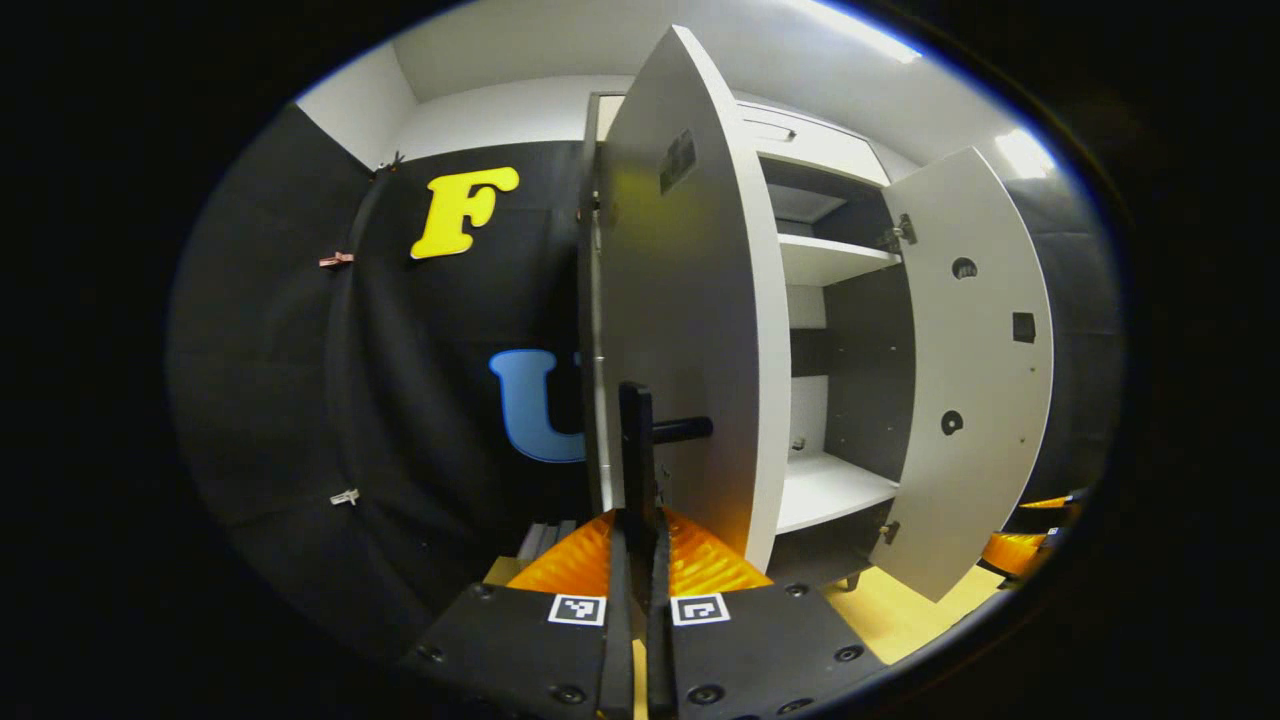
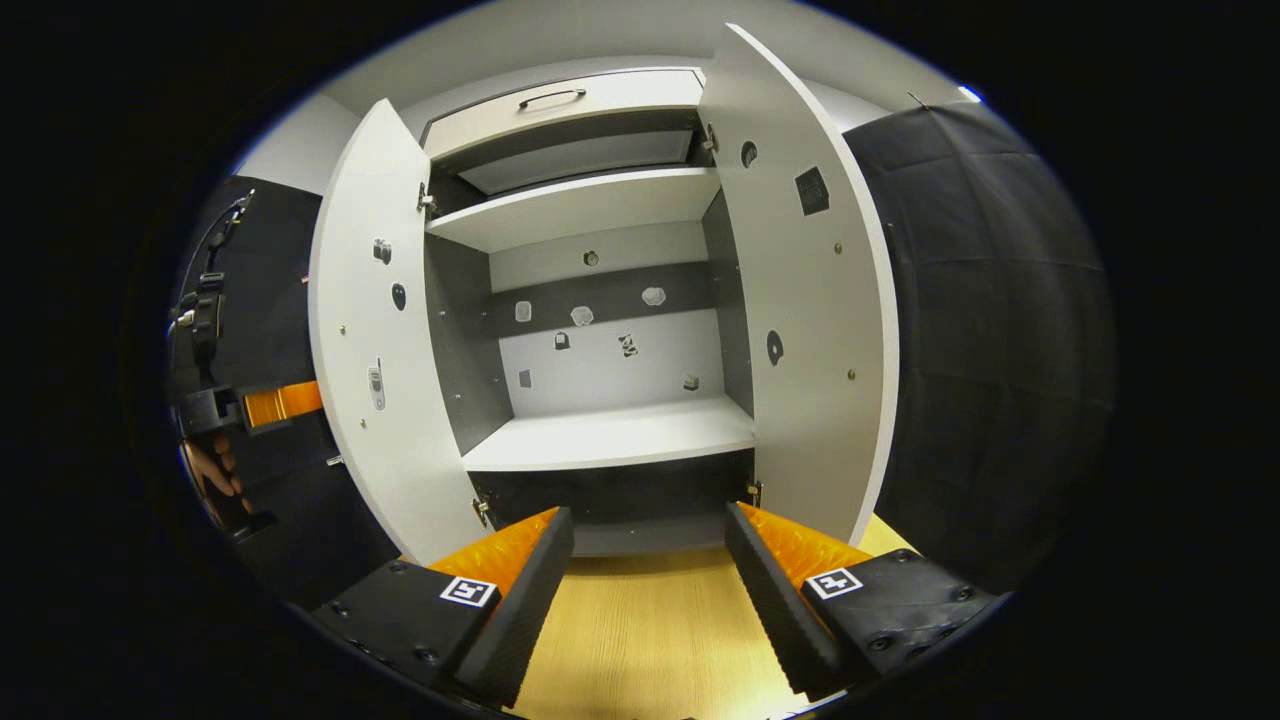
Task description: Open the right door of the double-door shoe cabinet with the right hand, and open the left door with the left hand.
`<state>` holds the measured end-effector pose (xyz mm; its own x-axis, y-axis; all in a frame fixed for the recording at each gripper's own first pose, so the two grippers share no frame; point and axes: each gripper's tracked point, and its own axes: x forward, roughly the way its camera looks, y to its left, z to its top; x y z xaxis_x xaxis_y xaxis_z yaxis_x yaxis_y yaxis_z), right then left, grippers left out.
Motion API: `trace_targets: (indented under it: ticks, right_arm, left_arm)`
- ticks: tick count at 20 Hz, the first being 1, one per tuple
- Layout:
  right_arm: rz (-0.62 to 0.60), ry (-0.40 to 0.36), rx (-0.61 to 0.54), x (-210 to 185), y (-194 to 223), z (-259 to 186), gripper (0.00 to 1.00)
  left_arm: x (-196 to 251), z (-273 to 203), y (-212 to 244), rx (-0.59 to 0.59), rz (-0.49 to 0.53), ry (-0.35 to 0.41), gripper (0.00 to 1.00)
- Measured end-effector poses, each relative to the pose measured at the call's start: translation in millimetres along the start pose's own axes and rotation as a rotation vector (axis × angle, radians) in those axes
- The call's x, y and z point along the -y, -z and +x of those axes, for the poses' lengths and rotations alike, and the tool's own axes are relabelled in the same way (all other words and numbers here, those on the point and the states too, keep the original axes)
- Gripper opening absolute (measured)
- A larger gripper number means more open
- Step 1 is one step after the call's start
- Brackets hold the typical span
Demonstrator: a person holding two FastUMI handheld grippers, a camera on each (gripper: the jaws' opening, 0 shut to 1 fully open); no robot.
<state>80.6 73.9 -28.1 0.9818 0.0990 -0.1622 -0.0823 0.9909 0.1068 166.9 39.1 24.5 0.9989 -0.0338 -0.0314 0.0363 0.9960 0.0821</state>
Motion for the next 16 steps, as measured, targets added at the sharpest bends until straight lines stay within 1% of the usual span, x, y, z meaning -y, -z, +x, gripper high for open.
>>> trace_targets:
  ticks: [1, 2, 3, 4, 5, 6, 7, 8, 9, 10, 11, 12, 13, 15, 16]
  right_arm:
    - [-0.002, 0.000, -0.005, -0.2, 0.9, -1.3, 0.96]
    - [-0.007, 0.002, -0.008, 0.3, 1.3, -1.6, 0.96]
    - [-0.013, 0.005, -0.009, 1.5, 1.5, -2.1, 0.96]
    - [-0.020, 0.008, -0.007, 2.8, 1.3, -1.8, 0.96]
    - [-0.027, 0.013, -0.004, 4.3, -0.3, -0.9, 0.96]
    - [-0.034, 0.018, -0.007, 5.4, -0.4, 0.1, 0.96]
    - [-0.041, 0.023, -0.011, 6.8, -0.5, -0.4, 0.96]
    - [-0.047, 0.027, -0.014, 7.7, -1.2, -0.6, 0.97]
    - [-0.051, 0.032, -0.018, 8.4, -2.2, -0.9, 0.96]
    - [-0.055, 0.033, -0.022, 9.1, -3.4, -1.8, 0.96]
    - [-0.061, 0.035, -0.023, 9.9, -4.2, -1.7, 0.97]
    - [-0.066, 0.034, -0.023, 10.3, -4.5, -2.5, 0.96]
    - [-0.068, 0.034, -0.023, 11.2, -4.5, -2.8, 0.96]
    - [-0.061, 0.031, -0.027, 11.2, -4.2, -1.9, 0.96]
    - [-0.056, 0.021, -0.035, 9.6, -3.0, -3.1, 0.96]
  left_arm:
    - [-14.2, -2.1, -0.5, 0.003, -0.001, -0.030, 0.10]
    - [-31.5, -1.9, -0.5, -0.002, 0.007, -0.072, 0.07]
    - [-46.1, -4.4, 2.7, 0.001, -0.004, -0.071, 0.05]
    - [-44.5, -1.8, 4.4, -0.008, -0.071, -0.027, 0.05]
    - [-40.9, -2.1, 1.5, -0.001, -0.137, -0.004, 0.05]
    - [-37.0, -2.4, 3.9, 0.000, -0.172, 0.013, 0.05]
    - [-37.5, -4.9, 3.9, 0.004, -0.162, 0.006, 0.05]
    - [-39.1, -3.0, 1.8, 0.013, -0.127, -0.003, 0.06]
    - [-43.1, -5.0, 1.1, 0.016, -0.083, -0.021, 0.03]
    - [-44.1, -4.6, 1.0, 0.019, -0.040, -0.037, 0.05]
    - [-44.8, -3.9, 0.0, 0.023, -0.005, -0.047, 0.05]
    - [-42.5, -5.2, 1.7, 0.018, 0.010, -0.048, 0.02]
    - [-42.4, -7.6, 2.5, 0.007, 0.027, -0.063, 0.05]
    - [-43.4, -10.4, -1.1, 0.011, 0.077, -0.099, 0.06]
    - [-43.7, -12.3, -2.5, 0.009, 0.099, -0.113, 0.01]
